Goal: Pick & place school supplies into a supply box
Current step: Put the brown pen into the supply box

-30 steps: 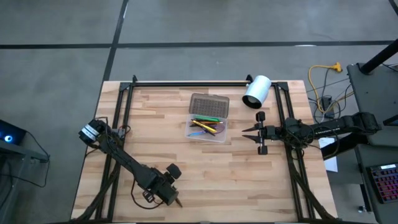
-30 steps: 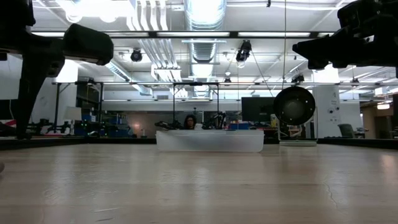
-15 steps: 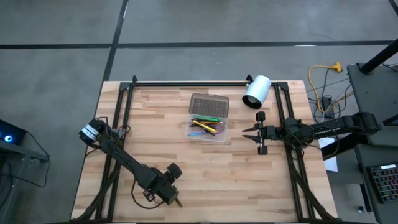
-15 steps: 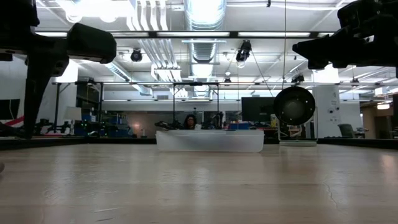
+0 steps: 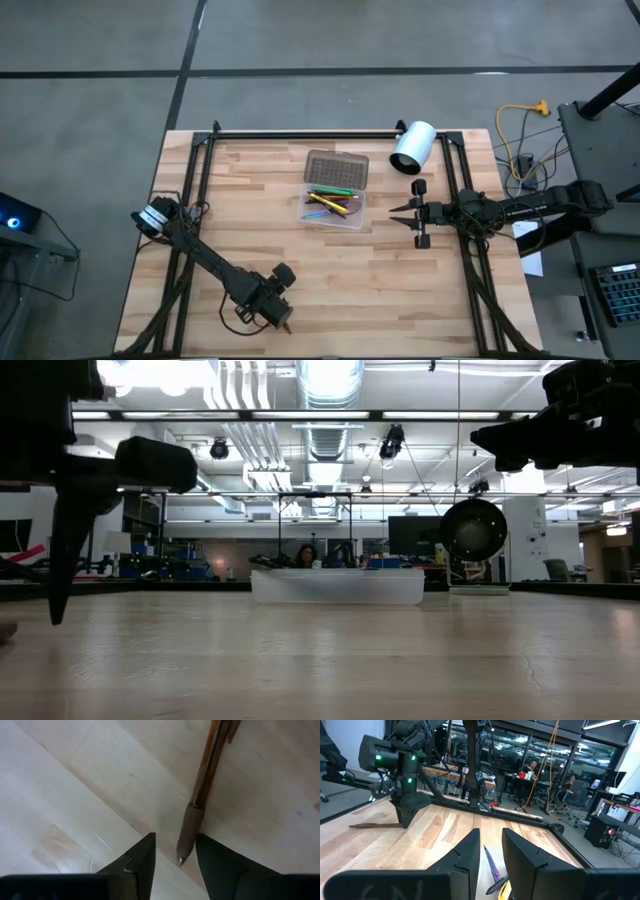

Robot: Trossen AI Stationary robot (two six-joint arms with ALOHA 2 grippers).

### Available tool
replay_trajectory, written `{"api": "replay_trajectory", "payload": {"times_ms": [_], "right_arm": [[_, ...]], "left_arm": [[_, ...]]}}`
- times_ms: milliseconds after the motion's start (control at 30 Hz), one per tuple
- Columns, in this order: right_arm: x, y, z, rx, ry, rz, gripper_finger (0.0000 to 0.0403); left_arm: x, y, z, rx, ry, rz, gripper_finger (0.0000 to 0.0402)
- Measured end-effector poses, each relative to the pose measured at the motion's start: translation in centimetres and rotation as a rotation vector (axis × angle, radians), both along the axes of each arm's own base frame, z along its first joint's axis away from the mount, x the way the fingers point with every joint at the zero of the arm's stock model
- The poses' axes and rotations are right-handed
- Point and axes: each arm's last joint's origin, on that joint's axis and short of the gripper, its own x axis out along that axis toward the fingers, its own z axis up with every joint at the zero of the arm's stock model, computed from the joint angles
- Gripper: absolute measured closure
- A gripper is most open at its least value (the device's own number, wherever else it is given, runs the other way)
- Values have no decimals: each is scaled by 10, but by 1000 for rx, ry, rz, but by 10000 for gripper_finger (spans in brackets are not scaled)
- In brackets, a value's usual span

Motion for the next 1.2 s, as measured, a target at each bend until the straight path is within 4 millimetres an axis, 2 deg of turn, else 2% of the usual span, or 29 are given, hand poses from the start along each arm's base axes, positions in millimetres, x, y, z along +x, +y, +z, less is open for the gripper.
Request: {"api": "replay_trajectory", "payload": {"times_ms": [1200], "right_arm": [[0,0,0,0,0,-1,330]], "left_arm": [[7,3,-2,-72,31,-23,276]]}}
